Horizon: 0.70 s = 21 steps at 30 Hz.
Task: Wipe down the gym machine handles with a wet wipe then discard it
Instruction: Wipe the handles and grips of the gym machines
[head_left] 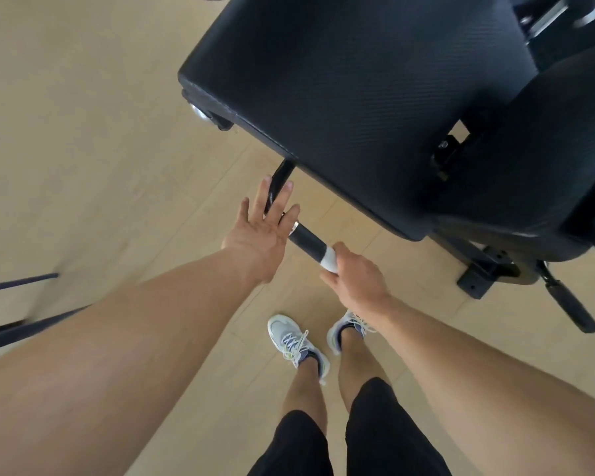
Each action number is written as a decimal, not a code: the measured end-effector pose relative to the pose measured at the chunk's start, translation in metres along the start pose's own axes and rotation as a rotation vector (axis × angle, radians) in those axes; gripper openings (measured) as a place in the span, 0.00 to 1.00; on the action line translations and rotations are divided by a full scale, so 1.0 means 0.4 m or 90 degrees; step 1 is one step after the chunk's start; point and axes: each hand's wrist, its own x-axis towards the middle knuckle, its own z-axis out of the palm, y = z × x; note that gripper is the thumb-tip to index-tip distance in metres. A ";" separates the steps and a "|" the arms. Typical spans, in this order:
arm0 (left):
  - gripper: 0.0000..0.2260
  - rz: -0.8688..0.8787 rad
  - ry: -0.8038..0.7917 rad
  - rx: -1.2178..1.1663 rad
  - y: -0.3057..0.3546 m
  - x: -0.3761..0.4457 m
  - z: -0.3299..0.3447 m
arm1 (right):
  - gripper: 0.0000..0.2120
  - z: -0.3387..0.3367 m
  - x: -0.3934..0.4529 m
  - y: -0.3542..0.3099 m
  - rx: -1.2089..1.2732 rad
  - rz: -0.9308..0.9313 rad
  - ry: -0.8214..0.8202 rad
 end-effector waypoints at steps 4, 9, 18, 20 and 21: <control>0.48 -0.002 0.014 0.003 -0.001 0.002 0.006 | 0.13 0.008 -0.057 0.090 -0.080 0.101 -0.066; 0.47 -0.003 0.018 0.021 0.003 -0.005 -0.003 | 0.10 -0.018 0.042 -0.047 0.029 0.006 -0.036; 0.60 0.049 -0.014 0.003 -0.028 -0.011 -0.022 | 0.24 -0.018 0.063 -0.055 0.144 -0.019 -0.044; 0.65 0.050 -0.033 -0.006 -0.026 -0.006 -0.023 | 0.24 -0.020 0.035 -0.014 0.134 -0.015 -0.066; 0.66 0.047 -0.042 -0.011 -0.025 -0.003 -0.025 | 0.24 -0.021 0.023 0.000 0.124 -0.013 -0.079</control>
